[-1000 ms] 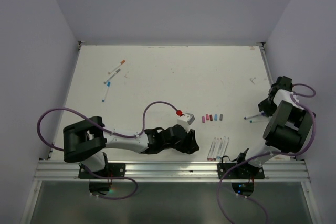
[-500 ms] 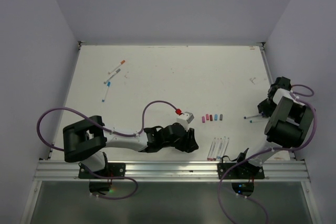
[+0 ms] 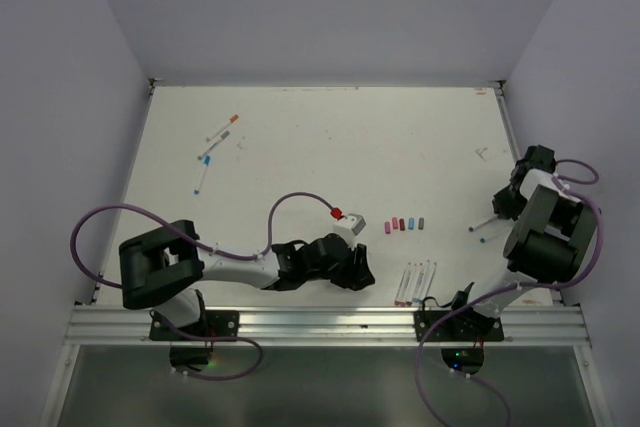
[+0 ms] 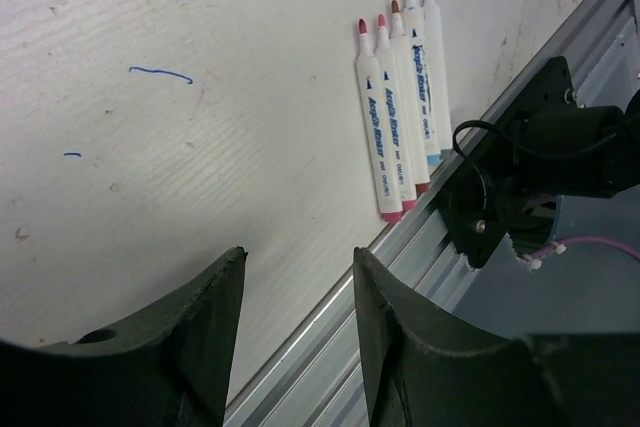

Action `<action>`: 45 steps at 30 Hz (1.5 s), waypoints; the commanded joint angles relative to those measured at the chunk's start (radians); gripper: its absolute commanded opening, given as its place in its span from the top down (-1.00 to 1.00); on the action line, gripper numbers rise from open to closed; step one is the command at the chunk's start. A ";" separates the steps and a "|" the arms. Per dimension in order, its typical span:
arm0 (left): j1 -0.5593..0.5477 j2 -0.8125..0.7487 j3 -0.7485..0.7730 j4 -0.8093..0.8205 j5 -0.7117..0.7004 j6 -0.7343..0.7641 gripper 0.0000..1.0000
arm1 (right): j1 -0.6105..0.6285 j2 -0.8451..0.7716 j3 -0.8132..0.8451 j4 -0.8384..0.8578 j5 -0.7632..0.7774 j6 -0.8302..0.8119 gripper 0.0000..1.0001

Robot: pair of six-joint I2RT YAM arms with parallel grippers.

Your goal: Open the pen caps

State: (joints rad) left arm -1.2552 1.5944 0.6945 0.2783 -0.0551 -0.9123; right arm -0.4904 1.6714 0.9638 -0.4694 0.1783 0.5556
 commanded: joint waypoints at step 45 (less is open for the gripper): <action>0.270 -0.361 -0.058 0.102 0.156 0.141 -0.26 | 1.038 -0.656 -0.140 0.279 -0.481 0.267 1.00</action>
State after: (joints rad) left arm -0.9947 1.2339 0.6243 0.3794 0.1368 -0.7902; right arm 0.5350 1.0382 0.8261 -0.2516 -0.2832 0.7868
